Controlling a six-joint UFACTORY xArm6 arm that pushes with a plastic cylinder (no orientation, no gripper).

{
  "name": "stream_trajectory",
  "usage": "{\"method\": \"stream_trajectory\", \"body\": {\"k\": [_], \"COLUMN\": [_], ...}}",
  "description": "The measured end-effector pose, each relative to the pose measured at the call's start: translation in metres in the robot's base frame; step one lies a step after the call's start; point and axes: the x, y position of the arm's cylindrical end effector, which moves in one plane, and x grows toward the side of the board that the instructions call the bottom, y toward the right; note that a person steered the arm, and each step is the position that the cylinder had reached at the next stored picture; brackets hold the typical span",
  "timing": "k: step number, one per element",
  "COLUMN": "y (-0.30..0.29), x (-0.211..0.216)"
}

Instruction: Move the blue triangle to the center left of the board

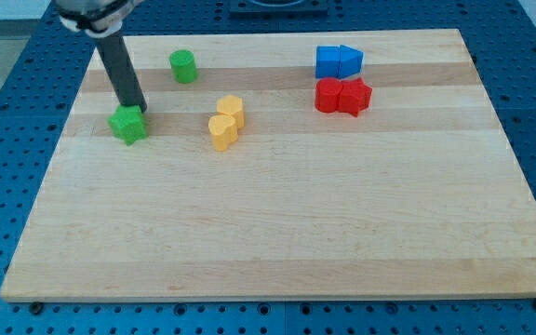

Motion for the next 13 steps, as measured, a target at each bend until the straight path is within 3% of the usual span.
{"method": "stream_trajectory", "body": {"k": [1,2,4,9,13], "y": [0.0,0.0,0.051,0.19,0.37], "x": [0.045,0.039,-0.029,-0.127,-0.14]}}
